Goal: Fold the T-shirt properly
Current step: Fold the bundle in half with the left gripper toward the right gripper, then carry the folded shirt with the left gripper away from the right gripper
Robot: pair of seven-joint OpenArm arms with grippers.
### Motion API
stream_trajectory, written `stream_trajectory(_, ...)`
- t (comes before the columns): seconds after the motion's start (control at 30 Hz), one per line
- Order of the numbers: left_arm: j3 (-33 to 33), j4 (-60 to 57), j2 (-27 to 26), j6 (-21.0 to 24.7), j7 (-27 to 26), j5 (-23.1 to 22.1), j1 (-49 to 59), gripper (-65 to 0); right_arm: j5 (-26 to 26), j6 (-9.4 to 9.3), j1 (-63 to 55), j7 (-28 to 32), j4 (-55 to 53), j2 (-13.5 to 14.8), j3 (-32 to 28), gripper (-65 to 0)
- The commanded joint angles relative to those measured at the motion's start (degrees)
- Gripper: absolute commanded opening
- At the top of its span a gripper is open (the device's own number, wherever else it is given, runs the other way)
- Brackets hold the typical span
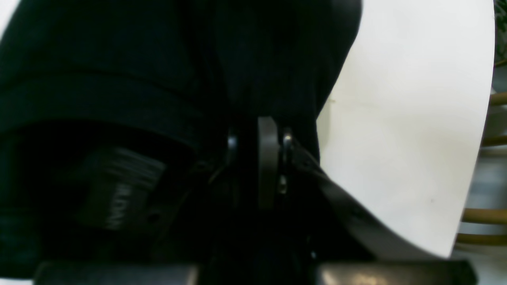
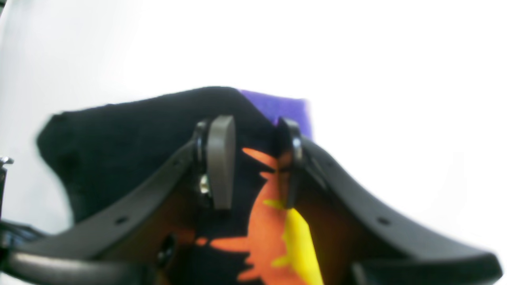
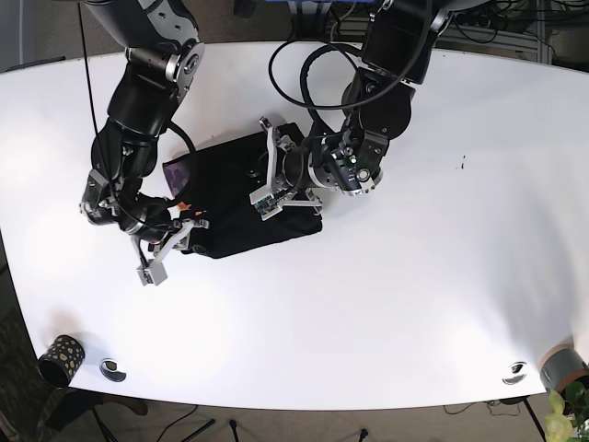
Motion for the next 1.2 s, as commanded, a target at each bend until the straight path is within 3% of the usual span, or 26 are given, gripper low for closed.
stream_trajectory(0.0, 0.03, -1.45, -2.32, -0.08, -2.50, -1.23, -0.94, -60.8, -0.54, 0.32, 1.51, 5.14, -3.04, 1.24, -2.07, -48.7)
stream_trajectory(0.13, 0.03, -4.26, -5.66, -0.08, -5.58, -1.23, -1.29, -60.8, -1.24, 0.32, 1.34, 10.76, -7.88, 2.12, -2.87, -48.8)
stream_trajectory(0.27, 0.38, -7.60, -9.61, -0.08, -7.52, -1.14, -3.31, -60.8, -0.71, 0.32, 1.16, 10.76, -7.79, 3.09, -2.87, -49.0)
stream_trajectory(0.53, -0.50, -9.89, -17.09, -0.08, -8.13, -1.40, -8.76, -61.0, 5.00, 0.32, -2.18, 1.80, 3.81, 6.08, -3.04, -49.0)
stream_trajectory(0.73, -7.79, 4.53, -18.41, -0.08, -7.34, -1.31, -7.35, -60.8, 4.74, 0.32, -3.67, -1.37, 11.55, 5.90, -3.13, -49.0)
stream_trajectory(0.83, -10.70, 11.74, -17.97, -0.08, -4.09, -1.31, -5.07, -60.8, 4.65, 0.32, -3.23, -1.37, 11.46, 5.82, -3.22, -48.8)
stream_trajectory(0.97, -12.19, 20.44, -15.94, -0.08, 1.01, -1.14, -2.87, -60.8, 4.12, 0.32, -2.00, -0.31, 9.79, 5.64, -8.58, -49.0)
stream_trajectory(1.17, -16.50, 26.42, -14.63, -0.08, 3.74, -1.14, 2.93, -60.8, 3.42, 0.32, -1.30, 8.04, 5.66, 4.32, -18.07, -49.0)
